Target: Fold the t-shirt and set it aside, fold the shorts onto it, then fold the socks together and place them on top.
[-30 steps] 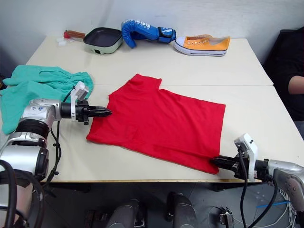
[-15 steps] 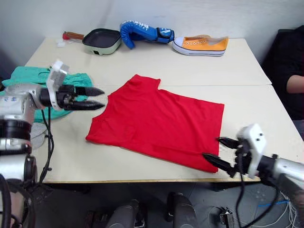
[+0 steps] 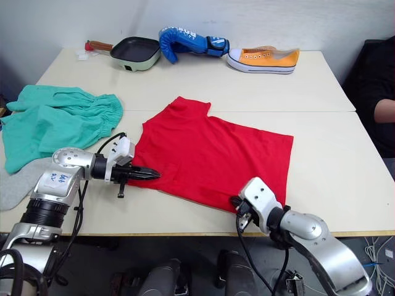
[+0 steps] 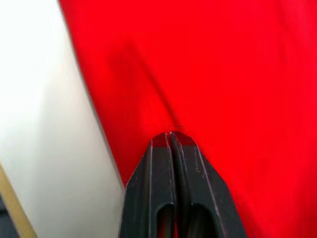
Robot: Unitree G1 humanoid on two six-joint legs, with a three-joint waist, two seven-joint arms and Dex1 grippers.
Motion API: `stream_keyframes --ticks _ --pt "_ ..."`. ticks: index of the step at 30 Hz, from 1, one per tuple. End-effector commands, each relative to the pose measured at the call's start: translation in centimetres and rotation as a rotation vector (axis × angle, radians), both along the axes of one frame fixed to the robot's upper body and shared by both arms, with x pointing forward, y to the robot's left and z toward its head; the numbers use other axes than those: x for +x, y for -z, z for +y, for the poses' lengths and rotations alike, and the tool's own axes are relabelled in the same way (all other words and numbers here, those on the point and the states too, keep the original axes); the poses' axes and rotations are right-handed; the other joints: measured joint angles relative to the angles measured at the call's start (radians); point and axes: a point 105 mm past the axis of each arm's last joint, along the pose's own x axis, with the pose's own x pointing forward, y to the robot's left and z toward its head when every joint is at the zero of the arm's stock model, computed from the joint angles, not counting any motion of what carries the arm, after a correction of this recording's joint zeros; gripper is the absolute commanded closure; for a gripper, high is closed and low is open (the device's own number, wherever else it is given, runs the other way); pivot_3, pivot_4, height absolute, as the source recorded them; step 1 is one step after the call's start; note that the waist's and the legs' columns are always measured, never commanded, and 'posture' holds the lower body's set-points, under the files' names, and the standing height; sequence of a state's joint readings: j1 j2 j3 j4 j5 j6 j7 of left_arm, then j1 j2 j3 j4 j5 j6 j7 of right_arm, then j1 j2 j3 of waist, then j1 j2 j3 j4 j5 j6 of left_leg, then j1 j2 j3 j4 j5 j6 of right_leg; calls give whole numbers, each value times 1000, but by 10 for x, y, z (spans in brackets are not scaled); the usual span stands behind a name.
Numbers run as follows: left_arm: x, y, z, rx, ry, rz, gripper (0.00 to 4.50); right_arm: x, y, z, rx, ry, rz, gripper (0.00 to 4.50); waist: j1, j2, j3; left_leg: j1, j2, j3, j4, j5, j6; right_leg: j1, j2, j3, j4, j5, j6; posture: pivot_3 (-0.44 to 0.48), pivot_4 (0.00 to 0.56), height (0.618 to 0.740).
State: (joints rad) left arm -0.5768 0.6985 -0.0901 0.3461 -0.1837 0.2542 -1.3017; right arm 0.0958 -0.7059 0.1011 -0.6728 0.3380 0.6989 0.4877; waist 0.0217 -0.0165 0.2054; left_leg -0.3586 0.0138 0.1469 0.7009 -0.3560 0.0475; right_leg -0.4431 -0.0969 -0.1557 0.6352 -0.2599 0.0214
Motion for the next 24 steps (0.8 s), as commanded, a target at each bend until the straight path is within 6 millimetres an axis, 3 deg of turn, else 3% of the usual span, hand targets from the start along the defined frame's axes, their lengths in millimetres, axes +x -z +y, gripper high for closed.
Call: stream_keyframes --ticks 1,7,11,18,21,24 --pt "6 2 24 57 -65 -33 4486 -3 5 -24 -63 72 -8 4500 0 -1 -1 0 0 0 0 0 0 0 0 0 0 0 0 0 150 740" --pt "16 1 62 107 -195 -55 4486 -23 10 -77 -139 175 33 4500 5 -4 -13 2 0 0 -1 0 1 2 -1 0 -2 0 0 0 150 740" --pt "23 -17 67 59 -223 -89 4486 -29 -2 -89 -114 193 13 4500 3 -7 -15 4 1 -1 -2 -1 1 5 -1 -1 -4 0 0 0 150 740" --pt "14 -63 33 -94 -109 -123 4486 -24 -43 -55 34 86 -109 4500 1 -7 -15 3 1 -2 -2 -1 1 3 -1 -1 -4 0 0 0 150 740" --pt "4 -68 26 -61 -49 -152 3905 -28 -47 -43 -11 26 -121 4500 1 -7 -15 3 1 -1 -3 -1 1 3 -1 -1 -4 0 0 0 150 740" --pt "-5 -68 27 -7 -5 -163 3013 -38 -49 -34 -44 -37 -105 4003 0 -7 -15 3 1 -1 -3 -1 1 3 0 -1 -5 0 0 0 150 740"
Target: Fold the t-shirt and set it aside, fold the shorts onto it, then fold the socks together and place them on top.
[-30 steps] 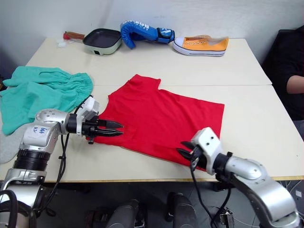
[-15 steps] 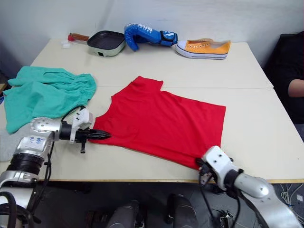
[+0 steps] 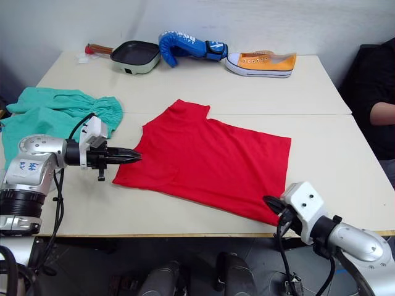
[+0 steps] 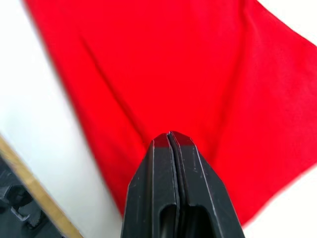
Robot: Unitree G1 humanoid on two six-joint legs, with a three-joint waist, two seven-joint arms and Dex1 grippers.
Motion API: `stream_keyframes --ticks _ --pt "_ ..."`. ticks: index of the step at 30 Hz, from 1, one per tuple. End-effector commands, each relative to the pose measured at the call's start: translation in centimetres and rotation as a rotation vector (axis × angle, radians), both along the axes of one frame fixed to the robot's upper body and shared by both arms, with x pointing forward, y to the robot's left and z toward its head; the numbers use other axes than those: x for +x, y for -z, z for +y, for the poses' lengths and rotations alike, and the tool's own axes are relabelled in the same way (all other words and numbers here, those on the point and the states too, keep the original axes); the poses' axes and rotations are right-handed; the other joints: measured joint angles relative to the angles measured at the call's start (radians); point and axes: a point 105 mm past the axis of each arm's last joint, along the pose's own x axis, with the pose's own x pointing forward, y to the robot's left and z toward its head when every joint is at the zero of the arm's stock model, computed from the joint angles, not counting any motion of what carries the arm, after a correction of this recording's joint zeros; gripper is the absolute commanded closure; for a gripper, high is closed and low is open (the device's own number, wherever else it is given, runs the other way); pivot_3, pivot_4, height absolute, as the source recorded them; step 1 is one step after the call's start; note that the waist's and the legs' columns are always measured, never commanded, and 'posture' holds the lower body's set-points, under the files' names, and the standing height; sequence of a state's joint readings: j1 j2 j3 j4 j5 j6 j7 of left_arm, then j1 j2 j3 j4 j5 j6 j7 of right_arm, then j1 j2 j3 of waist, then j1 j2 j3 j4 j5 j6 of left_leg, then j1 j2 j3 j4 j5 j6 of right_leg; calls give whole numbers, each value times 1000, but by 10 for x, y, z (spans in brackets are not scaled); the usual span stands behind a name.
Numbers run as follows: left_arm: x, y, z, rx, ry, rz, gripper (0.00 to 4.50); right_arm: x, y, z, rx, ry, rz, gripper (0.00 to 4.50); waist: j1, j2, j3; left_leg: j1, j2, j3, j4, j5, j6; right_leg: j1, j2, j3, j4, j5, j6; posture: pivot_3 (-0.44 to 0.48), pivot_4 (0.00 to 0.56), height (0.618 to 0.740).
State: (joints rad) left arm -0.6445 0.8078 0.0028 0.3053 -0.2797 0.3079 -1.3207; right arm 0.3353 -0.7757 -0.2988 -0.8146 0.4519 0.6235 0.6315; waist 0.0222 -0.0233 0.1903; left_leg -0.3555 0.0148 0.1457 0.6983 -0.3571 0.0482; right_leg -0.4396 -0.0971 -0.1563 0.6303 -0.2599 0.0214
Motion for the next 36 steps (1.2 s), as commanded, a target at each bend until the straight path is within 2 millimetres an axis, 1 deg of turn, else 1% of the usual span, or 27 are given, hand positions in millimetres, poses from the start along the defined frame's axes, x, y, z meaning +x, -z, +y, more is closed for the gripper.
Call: stream_keyframes --ticks 1,4,6,8,9,12,16,19,20,21,25,27,32,33,36 --pt "-13 -6 8 102 54 -63 2741 -14 -4 13 -63 -93 7 3743 -1 0 0 0 0 0 0 0 0 0 0 0 0 0 0 0 150 740" --pt "-22 14 25 301 112 -100 1818 -21 7 14 -163 -124 31 2720 -1 0 0 0 1 0 -1 0 -1 0 1 0 0 -1 -1 0 150 740" --pt "-25 22 30 350 128 -105 1093 -22 14 11 -192 -112 42 1974 1 0 0 1 1 0 -1 -1 -1 0 1 0 -1 -1 -1 0 150 740" --pt "-25 25 31 369 139 -110 435 -22 18 10 -201 -103 50 1272 5 0 0 0 1 0 -1 -1 -1 0 0 0 -1 -1 -1 0 150 740" --pt "-25 29 32 406 151 -123 152 -22 23 9 -217 -102 57 943 7 0 0 0 1 0 -1 -1 -1 0 0 0 -1 -1 -1 0 150 740" --pt "-22 36 33 448 158 -149 152 -19 34 2 -248 -69 70 943 5 0 0 0 1 0 -1 -1 -1 0 0 0 -2 -1 -1 0 150 740" --pt "-9 42 35 481 126 -194 152 -13 48 -10 -280 -21 91 943 3 0 0 -1 1 0 -1 -1 -1 -1 0 -1 -2 -1 -1 0 150 740" --pt "-2 49 34 485 107 -203 120 -10 58 -16 -294 -8 104 1544 3 -1 -1 0 1 0 -1 -1 0 0 0 -1 -2 -1 -1 0 150 740" --pt "0 50 34 486 104 -207 514 -9 59 -16 -296 -8 105 1864 3 0 -1 1 1 0 -1 -1 0 1 0 -1 -2 -1 -1 0 150 740" --pt "1 51 34 485 105 -203 721 -9 60 -16 -288 -5 106 2229 3 -1 -1 2 1 0 -1 -1 0 3 0 -1 -2 -1 -1 0 150 740" --pt "1 56 34 481 111 -188 2018 -6 61 -16 -226 25 112 3640 3 0 -2 4 1 0 -1 -2 1 5 -1 0 -2 0 -1 0 150 740" --pt "0 58 34 479 114 -183 2681 -6 61 -16 -218 27 121 4260 2 0 -2 4 1 0 -1 -2 1 5 -1 0 -2 0 -1 0 150 740" --pt "2 59 33 467 103 -178 4324 -7 52 -10 -146 29 133 4266 4 0 -2 4 1 -1 -1 -2 1 5 -1 -1 -2 0 -1 0 150 740" --pt "2 59 32 467 101 -179 4416 -6 51 -11 -160 34 126 4266 4 1 -3 4 1 -1 -1 -2 1 5 -1 -1 -2 0 -1 0 150 740" --pt "3 58 32 463 98 -178 4416 -4 49 -16 -218 36 110 4266 4 1 -3 4 1 -1 -1 -2 1 5 -1 -1 -2 0 -1 0 150 740"
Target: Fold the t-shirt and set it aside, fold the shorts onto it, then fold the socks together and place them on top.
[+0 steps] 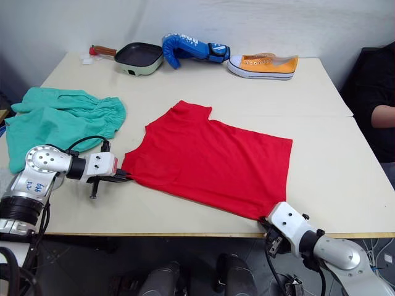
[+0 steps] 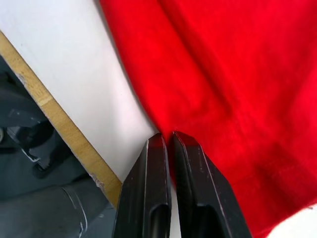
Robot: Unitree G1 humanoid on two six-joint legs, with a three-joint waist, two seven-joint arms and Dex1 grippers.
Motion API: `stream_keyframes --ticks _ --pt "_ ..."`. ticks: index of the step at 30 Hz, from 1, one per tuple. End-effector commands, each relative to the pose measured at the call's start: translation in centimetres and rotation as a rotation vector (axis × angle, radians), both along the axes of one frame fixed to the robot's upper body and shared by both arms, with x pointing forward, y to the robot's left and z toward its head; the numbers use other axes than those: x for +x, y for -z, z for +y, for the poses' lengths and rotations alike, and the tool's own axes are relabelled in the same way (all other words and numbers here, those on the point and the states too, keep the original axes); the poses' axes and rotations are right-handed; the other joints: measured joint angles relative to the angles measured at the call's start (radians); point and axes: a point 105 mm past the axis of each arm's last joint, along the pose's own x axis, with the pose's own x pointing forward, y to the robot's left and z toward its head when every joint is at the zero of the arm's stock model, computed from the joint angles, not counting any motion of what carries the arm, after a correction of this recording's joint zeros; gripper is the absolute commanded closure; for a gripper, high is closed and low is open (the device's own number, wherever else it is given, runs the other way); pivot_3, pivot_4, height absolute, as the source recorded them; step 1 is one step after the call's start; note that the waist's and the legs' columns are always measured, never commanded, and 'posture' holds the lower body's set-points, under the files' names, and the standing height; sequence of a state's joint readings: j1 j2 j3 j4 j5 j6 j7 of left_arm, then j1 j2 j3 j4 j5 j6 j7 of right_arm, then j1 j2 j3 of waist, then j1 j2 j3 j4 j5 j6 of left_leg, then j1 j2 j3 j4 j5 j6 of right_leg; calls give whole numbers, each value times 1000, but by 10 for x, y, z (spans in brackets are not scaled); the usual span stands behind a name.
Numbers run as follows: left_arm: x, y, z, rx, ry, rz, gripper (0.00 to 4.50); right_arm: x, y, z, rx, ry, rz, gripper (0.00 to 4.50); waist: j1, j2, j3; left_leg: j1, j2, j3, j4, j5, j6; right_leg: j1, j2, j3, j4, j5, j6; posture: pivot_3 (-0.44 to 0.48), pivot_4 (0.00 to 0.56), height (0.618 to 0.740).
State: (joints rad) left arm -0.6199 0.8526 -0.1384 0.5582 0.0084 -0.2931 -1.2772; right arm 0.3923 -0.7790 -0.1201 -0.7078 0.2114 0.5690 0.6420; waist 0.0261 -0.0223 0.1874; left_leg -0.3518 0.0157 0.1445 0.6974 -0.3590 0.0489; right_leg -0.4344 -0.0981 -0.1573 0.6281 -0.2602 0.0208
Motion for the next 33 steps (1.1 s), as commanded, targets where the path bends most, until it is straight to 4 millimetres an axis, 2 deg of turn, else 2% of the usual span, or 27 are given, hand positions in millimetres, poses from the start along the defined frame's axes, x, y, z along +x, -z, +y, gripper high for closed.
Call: stream_keyframes --ticks 1,6,10,12,16,20,26,33 --pt "2 2 0 7 -16 11 4469 4 -5 -10 -88 8 -31 4383 1 0 0 0 0 0 0 0 0 0 0 0 0 0 0 0 150 740" --pt "-4 0 -3 -24 -2 60 4469 6 -8 -9 -126 -53 -51 4383 1 0 0 0 0 0 0 0 0 0 0 0 0 0 0 0 150 740" --pt "-29 2 2 -36 20 214 4469 6 -17 -12 -216 -198 -119 4383 -3 0 0 -2 0 0 0 -1 1 -2 0 0 -1 0 0 0 150 740" --pt "-44 4 4 -37 28 268 4469 9 -21 -21 -274 -233 -153 4383 -8 1 0 -2 0 1 -1 -1 -1 -3 1 0 0 -2 1 0 150 740" --pt "-65 6 5 -44 1 299 4469 5 -23 -33 -321 -329 -151 4383 -15 2 1 -2 0 1 -2 -1 -1 -3 1 0 0 -4 2 0 150 740" --pt "-87 9 5 -50 -26 326 4469 -7 -16 -44 -356 -398 -90 4383 -14 2 1 -1 0 0 -4 -2 -1 -3 1 0 -1 -4 2 0 150 740" --pt "-98 13 0 -73 -70 332 4469 -13 -13 -45 -340 -418 -80 4383 -3 3 2 0 0 0 -4 -2 -2 -2 1 0 -1 -5 2 0 150 740" --pt "-100 16 5 -58 -89 324 4469 -12 -16 -45 -318 -404 -108 4383 -2 3 2 -1 0 0 -5 -3 -3 -3 1 0 -1 -5 1 0 150 740"
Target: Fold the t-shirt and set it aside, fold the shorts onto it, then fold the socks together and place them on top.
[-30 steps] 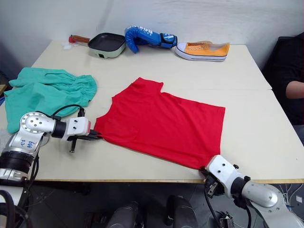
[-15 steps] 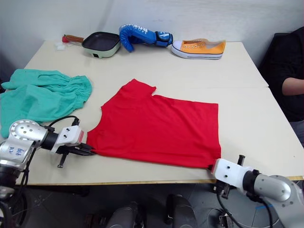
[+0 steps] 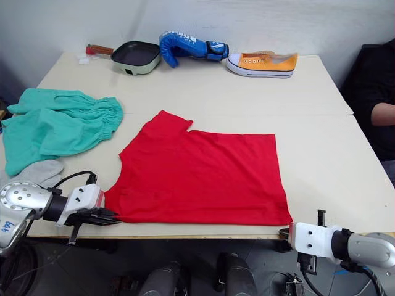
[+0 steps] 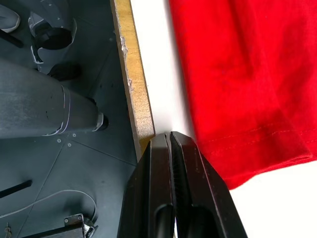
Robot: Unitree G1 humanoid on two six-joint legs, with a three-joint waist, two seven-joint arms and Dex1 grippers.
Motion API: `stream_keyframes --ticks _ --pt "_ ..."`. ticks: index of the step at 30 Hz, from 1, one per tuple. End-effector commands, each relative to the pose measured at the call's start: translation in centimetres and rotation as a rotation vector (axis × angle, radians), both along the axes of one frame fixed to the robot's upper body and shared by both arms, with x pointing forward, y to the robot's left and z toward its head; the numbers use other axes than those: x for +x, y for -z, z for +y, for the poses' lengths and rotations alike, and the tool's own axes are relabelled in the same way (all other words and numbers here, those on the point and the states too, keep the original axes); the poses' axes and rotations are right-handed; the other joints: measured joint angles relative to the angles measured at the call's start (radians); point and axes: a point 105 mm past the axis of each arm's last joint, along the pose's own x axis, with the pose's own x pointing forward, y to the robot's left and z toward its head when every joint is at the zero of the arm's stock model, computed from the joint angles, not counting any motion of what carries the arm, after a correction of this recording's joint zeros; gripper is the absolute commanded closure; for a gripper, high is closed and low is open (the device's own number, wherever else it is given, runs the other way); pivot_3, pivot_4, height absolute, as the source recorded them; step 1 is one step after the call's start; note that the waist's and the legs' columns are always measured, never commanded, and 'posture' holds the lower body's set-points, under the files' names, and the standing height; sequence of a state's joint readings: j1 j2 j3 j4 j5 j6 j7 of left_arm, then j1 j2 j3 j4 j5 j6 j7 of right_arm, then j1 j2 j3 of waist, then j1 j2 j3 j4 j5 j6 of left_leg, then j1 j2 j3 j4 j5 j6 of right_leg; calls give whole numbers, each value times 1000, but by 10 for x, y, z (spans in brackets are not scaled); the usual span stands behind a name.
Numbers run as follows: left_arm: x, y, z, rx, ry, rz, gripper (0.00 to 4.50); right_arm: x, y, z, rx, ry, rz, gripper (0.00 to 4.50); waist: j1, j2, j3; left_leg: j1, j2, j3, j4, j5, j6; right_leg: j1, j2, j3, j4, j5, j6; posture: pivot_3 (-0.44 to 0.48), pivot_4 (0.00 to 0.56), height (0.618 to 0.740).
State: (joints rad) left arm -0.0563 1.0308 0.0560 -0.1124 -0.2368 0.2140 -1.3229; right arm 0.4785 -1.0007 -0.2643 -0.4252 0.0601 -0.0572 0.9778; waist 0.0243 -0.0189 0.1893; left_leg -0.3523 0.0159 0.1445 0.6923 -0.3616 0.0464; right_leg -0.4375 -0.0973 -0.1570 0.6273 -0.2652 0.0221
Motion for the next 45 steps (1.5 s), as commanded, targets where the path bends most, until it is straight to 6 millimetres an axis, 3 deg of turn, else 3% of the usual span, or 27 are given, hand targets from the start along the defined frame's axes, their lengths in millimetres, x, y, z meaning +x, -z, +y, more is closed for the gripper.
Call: stream_keyframes --ticks 1,7,8,10,13,18,21,22,25,32,33,37,41,45 --pt "1 -2 6 29 -3 -18 4469 4 -12 -3 29 23 -58 4383 0 0 0 0 0 0 0 0 0 0 0 0 0 0 0 0 150 740" --pt "4 -1 10 32 -22 -24 4469 2 -20 1 101 42 -48 4383 0 1 1 0 0 0 0 0 0 0 0 0 0 0 0 0 150 740" --pt "6 -2 10 15 -37 -19 4246 0 -24 5 142 47 -31 4228 0 1 1 0 0 0 0 0 0 0 0 0 0 0 0 0 150 740" --pt "5 -6 9 -18 -43 6 3789 -1 -31 11 213 60 -10 3817 0 3 1 0 0 0 0 0 0 0 0 0 0 0 0 0 150 740" --pt "-1 -11 9 -49 -24 51 2898 6 -43 19 302 86 -15 2850 -1 4 1 0 0 0 0 0 0 0 0 0 0 0 -1 0 150 740" --pt "10 -55 -4 -300 -101 118 1402 16 -50 35 401 106 -13 1191 2 4 2 -1 0 -1 0 0 0 -1 0 0 1 0 -1 0 150 740" --pt "19 -77 -19 -446 -113 140 1402 19 -48 50 458 99 9 1191 6 4 2 -2 0 -2 0 0 0 -1 0 -1 0 0 -1 0 150 740" --pt "22 -80 -24 -477 -108 148 1372 20 -47 57 482 96 18 1368 4 4 2 -2 0 -2 0 0 0 -1 0 -1 0 0 -1 0 150 740" --pt "24 -69 -33 -445 -73 146 1973 21 -42 71 506 69 42 2140 -3 4 2 -1 -1 -1 0 0 0 0 0 -1 1 0 0 0 150 740" --pt "38 -23 -55 -305 4 97 4201 32 -21 97 500 52 66 4494 -3 4 2 -1 -1 1 1 1 -1 -1 1 0 1 0 0 0 150 740" --pt "40 -17 -57 -292 5 95 4472 35 -16 97 487 67 68 4500 -3 4 2 -1 -1 1 1 1 -1 -1 1 0 2 0 0 0 150 740" --pt "46 6 -51 -207 -11 71 4472 42 5 83 406 154 75 4500 0 4 2 -2 -1 1 1 1 -1 -2 1 0 1 0 0 0 150 740" --pt "48 18 -34 -142 -52 56 4472 39 18 55 339 257 83 4500 0 5 -1 -1 -1 1 1 1 -1 -1 1 0 1 0 0 0 150 740" --pt "50 19 -13 -120 -121 49 4472 31 19 21 303 363 69 4500 0 5 -2 8 0 -1 0 0 -1 9 0 0 0 0 0 0 150 740"
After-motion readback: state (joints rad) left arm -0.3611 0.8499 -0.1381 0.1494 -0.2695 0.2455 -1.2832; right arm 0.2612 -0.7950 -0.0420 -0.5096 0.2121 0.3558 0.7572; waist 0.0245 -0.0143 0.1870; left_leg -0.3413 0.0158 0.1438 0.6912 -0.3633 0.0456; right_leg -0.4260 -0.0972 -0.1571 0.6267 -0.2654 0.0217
